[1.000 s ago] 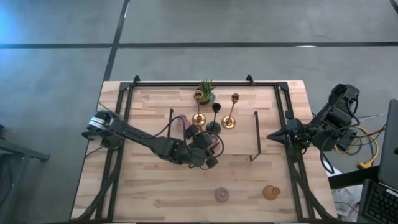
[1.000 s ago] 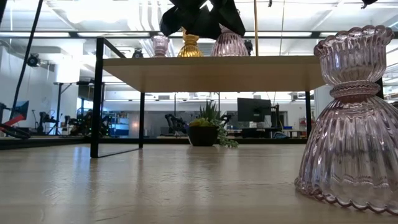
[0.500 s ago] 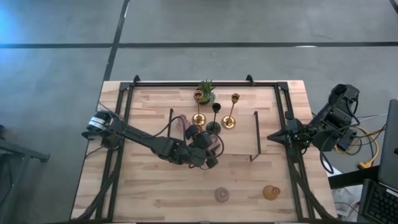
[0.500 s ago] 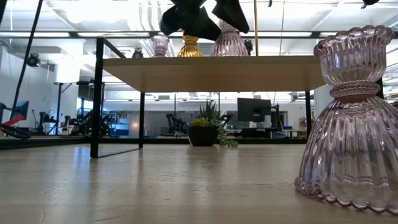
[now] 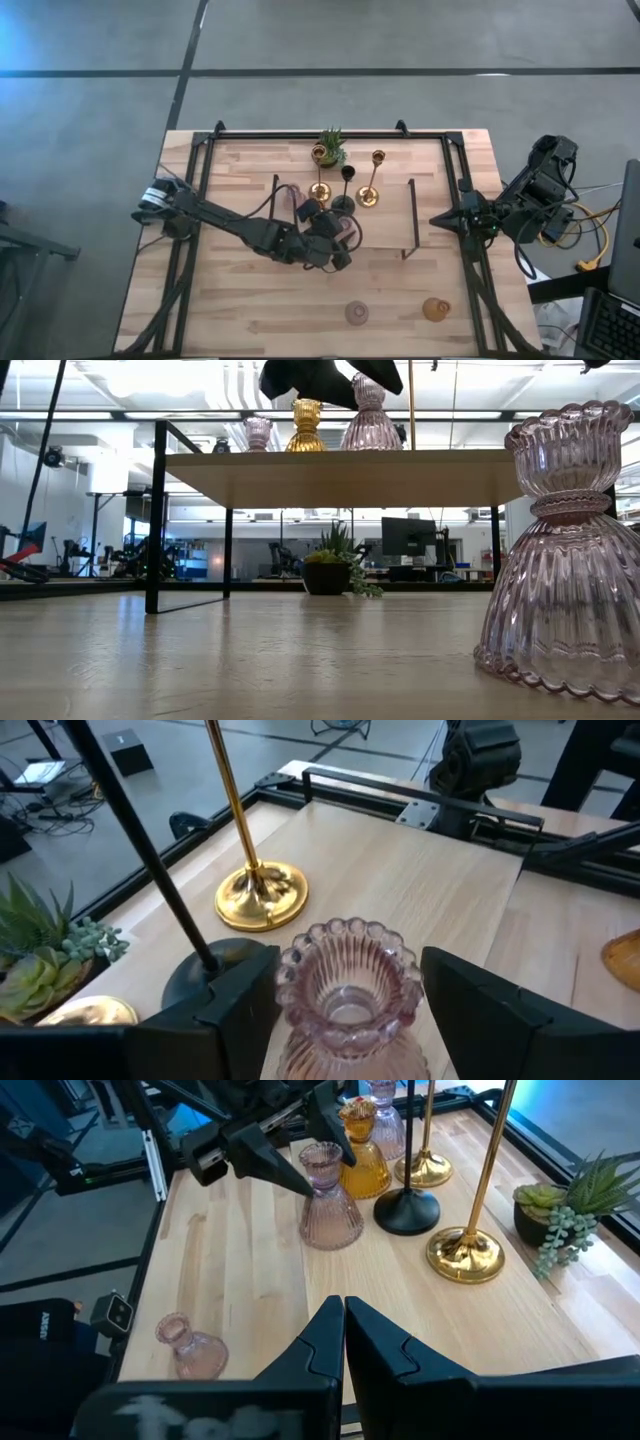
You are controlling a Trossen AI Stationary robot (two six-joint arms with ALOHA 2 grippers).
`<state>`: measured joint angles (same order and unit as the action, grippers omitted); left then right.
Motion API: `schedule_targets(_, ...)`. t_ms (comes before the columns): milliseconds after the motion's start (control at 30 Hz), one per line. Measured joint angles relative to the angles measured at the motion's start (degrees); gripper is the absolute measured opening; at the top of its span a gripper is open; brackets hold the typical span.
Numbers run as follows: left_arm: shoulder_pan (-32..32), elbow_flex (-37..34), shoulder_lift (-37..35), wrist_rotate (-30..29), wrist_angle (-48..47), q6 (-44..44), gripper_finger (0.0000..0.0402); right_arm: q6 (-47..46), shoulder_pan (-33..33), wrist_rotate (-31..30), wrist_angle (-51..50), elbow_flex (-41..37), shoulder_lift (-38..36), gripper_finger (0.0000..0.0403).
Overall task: Pick & Place candle stick holders
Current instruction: Put the orange glass candle holder on the shelf
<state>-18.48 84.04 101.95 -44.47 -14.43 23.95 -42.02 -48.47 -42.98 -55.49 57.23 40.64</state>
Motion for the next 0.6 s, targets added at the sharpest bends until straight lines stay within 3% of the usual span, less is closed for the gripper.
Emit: schedule_targets(600, -0.1, 0.4, -1.9, -1.2, -1.3, -2.2, 0.0245, -0.7, 0.0, 0.1, 0.0, 0.0, 0.0, 0.0008)
